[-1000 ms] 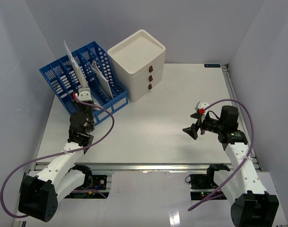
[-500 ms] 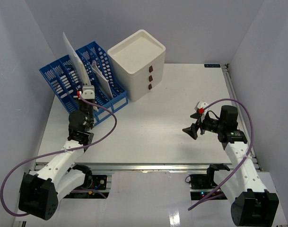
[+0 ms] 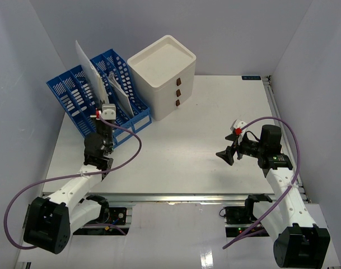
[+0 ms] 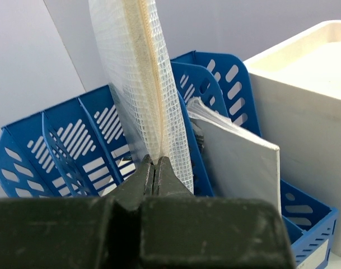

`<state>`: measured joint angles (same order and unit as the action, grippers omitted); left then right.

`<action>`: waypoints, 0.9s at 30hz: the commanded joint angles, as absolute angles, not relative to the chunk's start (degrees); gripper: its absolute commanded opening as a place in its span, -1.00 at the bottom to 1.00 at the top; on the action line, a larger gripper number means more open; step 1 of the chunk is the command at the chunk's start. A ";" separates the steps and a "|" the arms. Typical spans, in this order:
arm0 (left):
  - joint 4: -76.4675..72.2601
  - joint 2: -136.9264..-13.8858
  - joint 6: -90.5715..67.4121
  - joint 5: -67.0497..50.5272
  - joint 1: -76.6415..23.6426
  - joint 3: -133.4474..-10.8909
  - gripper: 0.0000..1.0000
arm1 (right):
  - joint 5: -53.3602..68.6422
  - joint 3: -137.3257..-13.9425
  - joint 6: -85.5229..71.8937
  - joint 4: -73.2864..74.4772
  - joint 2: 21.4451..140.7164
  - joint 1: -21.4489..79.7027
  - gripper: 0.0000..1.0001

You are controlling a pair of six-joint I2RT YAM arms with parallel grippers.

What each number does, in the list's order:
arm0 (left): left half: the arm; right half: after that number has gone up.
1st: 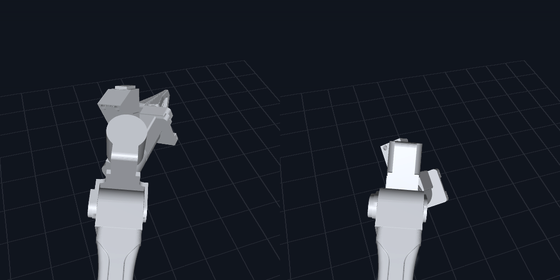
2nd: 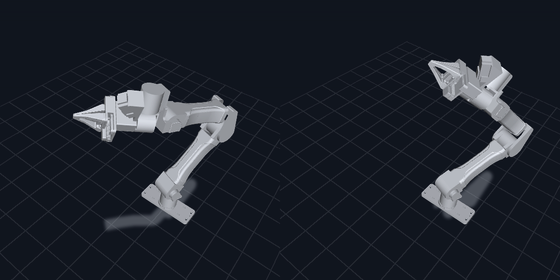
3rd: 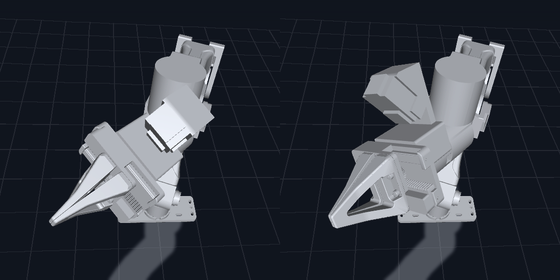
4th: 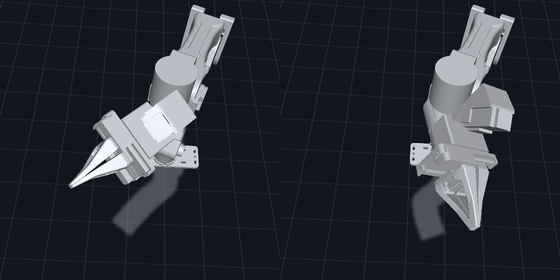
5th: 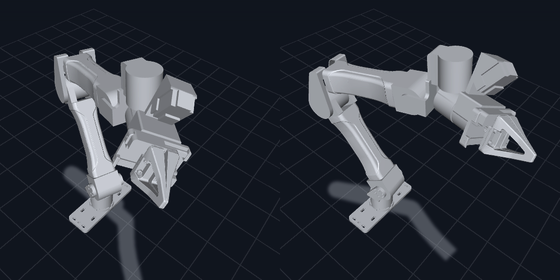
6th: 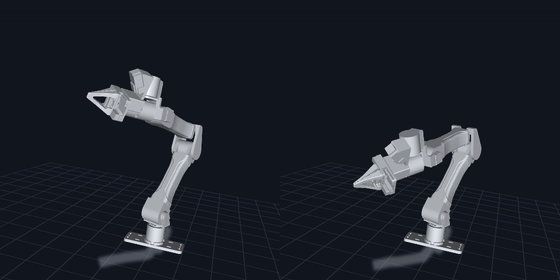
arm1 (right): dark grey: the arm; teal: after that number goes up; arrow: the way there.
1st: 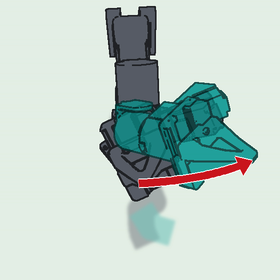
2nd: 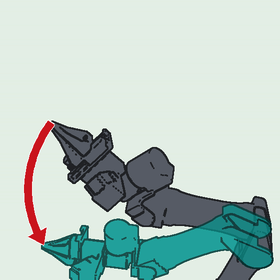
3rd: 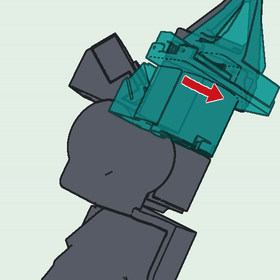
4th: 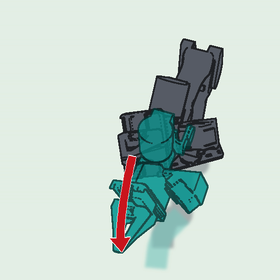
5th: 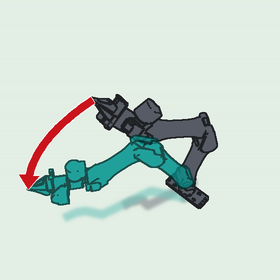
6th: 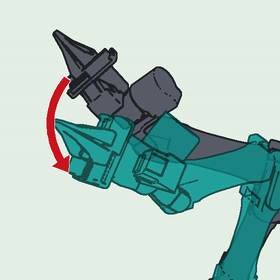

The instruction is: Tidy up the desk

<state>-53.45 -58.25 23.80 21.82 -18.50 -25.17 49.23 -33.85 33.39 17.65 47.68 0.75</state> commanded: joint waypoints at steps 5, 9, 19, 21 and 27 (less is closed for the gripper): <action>-55.72 -55.65 14.44 20.86 -18.72 -18.21 -1.00 | 50.59 -33.49 33.66 17.58 47.43 0.70 0.81; -50.87 -53.86 11.30 19.65 -18.72 -18.71 -1.00 | 50.64 -33.57 33.64 17.60 47.53 0.70 0.81; -15.08 -42.95 -2.86 10.27 -18.72 -35.30 0.96 | 50.62 -33.77 33.84 18.20 47.75 0.70 0.81; -4.31 -41.26 -7.24 7.50 -18.72 -39.18 0.96 | 50.54 -34.08 33.84 18.36 48.14 0.70 0.80; 11.07 -34.65 -15.07 -8.69 -18.65 -44.85 0.96 | 44.09 -34.47 29.62 16.15 48.29 0.70 0.80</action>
